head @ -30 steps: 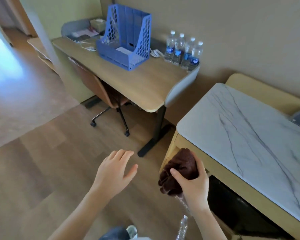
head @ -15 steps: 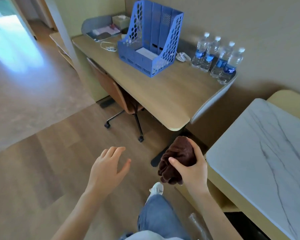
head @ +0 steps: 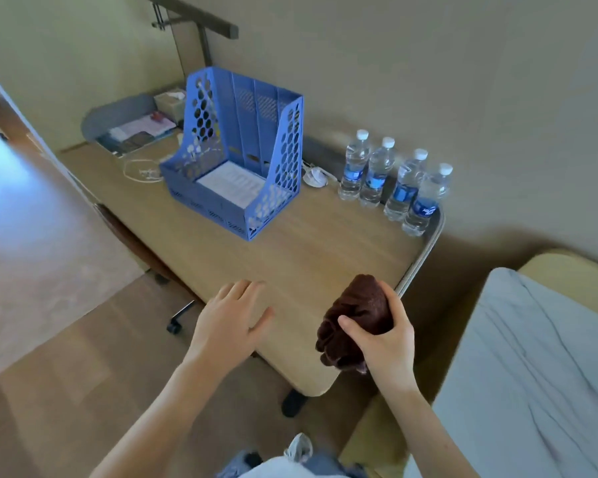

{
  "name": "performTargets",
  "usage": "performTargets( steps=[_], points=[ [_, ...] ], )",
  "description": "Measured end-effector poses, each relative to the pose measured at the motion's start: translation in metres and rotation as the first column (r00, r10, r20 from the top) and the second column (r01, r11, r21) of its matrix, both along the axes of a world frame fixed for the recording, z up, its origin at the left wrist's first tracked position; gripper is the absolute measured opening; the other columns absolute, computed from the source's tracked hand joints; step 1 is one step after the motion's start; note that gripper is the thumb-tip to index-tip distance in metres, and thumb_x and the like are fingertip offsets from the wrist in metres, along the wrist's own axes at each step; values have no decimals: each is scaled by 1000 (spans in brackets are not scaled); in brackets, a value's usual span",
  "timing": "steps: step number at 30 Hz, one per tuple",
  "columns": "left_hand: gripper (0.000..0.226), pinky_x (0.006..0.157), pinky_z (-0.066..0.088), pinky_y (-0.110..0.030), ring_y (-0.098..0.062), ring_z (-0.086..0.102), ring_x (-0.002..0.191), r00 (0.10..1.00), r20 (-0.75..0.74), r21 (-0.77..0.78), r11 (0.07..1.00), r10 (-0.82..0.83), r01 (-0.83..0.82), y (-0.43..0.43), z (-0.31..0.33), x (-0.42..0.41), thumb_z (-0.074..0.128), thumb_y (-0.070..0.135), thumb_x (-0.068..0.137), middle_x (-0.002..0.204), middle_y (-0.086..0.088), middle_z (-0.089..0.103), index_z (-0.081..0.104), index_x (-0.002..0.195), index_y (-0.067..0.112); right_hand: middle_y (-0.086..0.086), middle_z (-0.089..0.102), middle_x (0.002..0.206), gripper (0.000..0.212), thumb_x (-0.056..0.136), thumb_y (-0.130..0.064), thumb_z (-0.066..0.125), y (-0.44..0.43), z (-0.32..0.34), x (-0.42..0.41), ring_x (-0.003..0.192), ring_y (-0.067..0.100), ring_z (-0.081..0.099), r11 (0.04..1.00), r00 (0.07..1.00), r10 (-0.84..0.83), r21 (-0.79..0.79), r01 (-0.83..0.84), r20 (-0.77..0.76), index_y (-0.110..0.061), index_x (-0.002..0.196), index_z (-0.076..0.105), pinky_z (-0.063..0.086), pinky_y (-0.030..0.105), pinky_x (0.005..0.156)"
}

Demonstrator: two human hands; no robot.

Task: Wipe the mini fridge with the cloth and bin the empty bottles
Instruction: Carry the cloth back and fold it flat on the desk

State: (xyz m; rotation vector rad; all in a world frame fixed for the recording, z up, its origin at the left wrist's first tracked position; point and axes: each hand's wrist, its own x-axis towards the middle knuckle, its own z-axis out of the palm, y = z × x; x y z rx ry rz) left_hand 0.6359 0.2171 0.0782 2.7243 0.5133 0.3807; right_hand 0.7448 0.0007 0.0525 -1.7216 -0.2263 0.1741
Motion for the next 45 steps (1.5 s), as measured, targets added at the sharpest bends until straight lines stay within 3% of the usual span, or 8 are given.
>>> performTargets(
  steps=[3, 7, 13, 21, 30, 36, 40, 45],
  points=[
    [44, 73, 51, -34, -24, 61, 96, 999, 6, -6, 999, -36, 36, 11, 2, 42, 47, 44, 89, 104, 4, 66, 63, 118, 14, -27, 64, 115, 80, 69, -18, 91, 8, -3, 35, 108, -10, 59, 999, 999, -37, 8, 37, -11, -32, 138, 53, 51, 7, 81],
    [37, 66, 48, -30, -20, 61, 95, 994, -43, -14, 995, -96, 95, 27, -16, 83, 56, 40, 91, 103, 7, 65, 61, 119, 17, -20, 62, 123, 80, 70, -24, 91, 20, -17, 64, 112, -2, 60, 998, 995, -68, -5, 67, -68, -36, 139, 52, 55, 20, 90],
    [36, 63, 49, -29, -15, 58, 100, 959, -111, -78, 964, -261, 253, 51, -41, 139, 55, 39, 92, 110, 10, 62, 59, 122, 19, -14, 65, 118, 77, 72, -22, 90, 50, -40, 93, 96, -9, 65, 981, 965, -192, 3, 196, -178, -34, 138, 52, 54, 13, 57],
    [36, 74, 47, -33, -22, 61, 103, 862, -120, -153, 867, -493, 474, 106, -64, 219, 58, 37, 93, 115, 2, 64, 60, 123, 18, -1, 64, 124, 77, 69, -19, 88, 119, -67, 149, 114, 20, 61, 936, 935, -284, -271, 223, -213, -33, 137, 53, 52, 40, 98],
    [37, 85, 47, -38, -23, 56, 112, 781, -206, -243, 804, -589, 543, 147, -103, 273, 52, 40, 94, 119, 0, 62, 59, 123, 17, -4, 60, 126, 82, 69, -20, 87, 167, -97, 207, 120, 19, 56, 861, 943, -26, -487, -149, -333, -36, 141, 49, 43, 24, 95],
    [36, 83, 46, -35, -21, 54, 112, 766, -275, -270, 811, -581, 519, 144, -129, 287, 51, 42, 95, 119, 2, 60, 57, 121, 18, -6, 42, 122, 97, 69, -46, 84, 157, -107, 205, 105, 11, 47, 799, 935, -78, -582, -148, -346, -46, 148, 29, 39, 24, 90],
    [38, 89, 47, -34, -16, 54, 116, 796, -247, -390, 809, -553, 441, 139, -135, 295, 53, 39, 95, 123, 5, 60, 55, 128, 21, -5, 63, 120, 65, 84, -47, 75, 142, -105, 202, 100, 11, 63, 882, 883, -222, -472, 0, -413, -30, 141, 49, 48, 11, 73],
    [52, 109, 39, -32, -10, 46, 133, 794, -219, -677, 674, -566, 294, 129, -137, 307, 58, 29, 96, 144, 7, 51, 43, 146, 23, -15, 66, 93, 32, 81, -37, 81, 148, -95, 210, 81, -7, 59, 869, 866, -303, -489, 79, -398, -24, 109, 69, 43, 3, 59]
  ],
)
